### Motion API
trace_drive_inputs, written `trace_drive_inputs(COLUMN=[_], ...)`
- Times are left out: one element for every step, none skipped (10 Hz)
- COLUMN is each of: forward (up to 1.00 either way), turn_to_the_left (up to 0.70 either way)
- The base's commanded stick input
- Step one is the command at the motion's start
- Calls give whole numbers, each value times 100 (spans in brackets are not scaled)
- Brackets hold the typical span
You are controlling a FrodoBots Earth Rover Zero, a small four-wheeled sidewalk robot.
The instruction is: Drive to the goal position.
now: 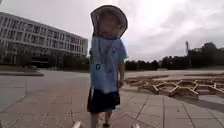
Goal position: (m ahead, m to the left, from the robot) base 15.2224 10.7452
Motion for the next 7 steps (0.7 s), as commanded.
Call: trace_drive_inputs(forward=[6,6,6,6,6,6,6], turn_to_the_left=[0,0,0,0,0,0,0])
